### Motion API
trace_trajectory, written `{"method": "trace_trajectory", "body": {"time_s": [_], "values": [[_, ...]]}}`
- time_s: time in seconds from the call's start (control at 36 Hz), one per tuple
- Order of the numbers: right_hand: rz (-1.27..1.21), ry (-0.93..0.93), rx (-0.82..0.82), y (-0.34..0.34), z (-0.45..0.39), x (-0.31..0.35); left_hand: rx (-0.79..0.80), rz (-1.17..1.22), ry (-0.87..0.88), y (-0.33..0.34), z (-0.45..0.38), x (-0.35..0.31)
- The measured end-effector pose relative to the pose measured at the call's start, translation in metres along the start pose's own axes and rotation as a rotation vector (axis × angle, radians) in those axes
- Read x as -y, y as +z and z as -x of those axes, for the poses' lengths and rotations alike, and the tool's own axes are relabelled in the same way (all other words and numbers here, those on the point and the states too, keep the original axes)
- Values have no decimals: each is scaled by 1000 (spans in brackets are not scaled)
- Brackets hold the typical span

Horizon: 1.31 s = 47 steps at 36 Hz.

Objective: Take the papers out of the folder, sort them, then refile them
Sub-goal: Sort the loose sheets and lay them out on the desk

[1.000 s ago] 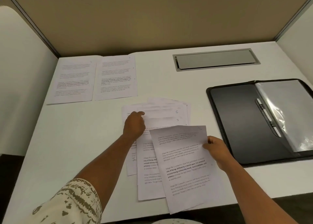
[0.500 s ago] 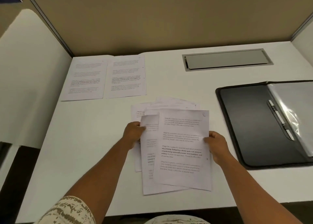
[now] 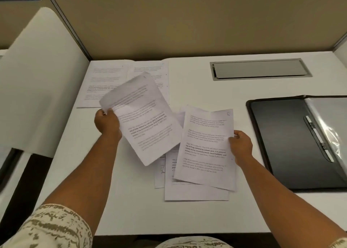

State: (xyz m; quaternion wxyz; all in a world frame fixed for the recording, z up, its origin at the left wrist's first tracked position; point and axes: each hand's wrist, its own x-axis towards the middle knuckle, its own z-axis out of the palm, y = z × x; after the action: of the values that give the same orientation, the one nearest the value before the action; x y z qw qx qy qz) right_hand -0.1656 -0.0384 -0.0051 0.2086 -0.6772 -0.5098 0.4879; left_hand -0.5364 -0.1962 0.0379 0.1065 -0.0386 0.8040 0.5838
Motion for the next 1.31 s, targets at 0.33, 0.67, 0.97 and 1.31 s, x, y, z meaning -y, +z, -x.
{"method": "trace_trajectory", "body": {"time_s": [0.33,0.67,0.97,1.31], "values": [[34,-65,-64,6,-1,-3,-182,382,-210,-24,-8,5],[118,-89,-94,6,5,3,9,181,-154,-3,3,22],[-202,-140,355,25,0,53,328,28,-97,51,29,28],[-95,-95,427,52,-17,68,446,58,-143,102,20,-1]]}}
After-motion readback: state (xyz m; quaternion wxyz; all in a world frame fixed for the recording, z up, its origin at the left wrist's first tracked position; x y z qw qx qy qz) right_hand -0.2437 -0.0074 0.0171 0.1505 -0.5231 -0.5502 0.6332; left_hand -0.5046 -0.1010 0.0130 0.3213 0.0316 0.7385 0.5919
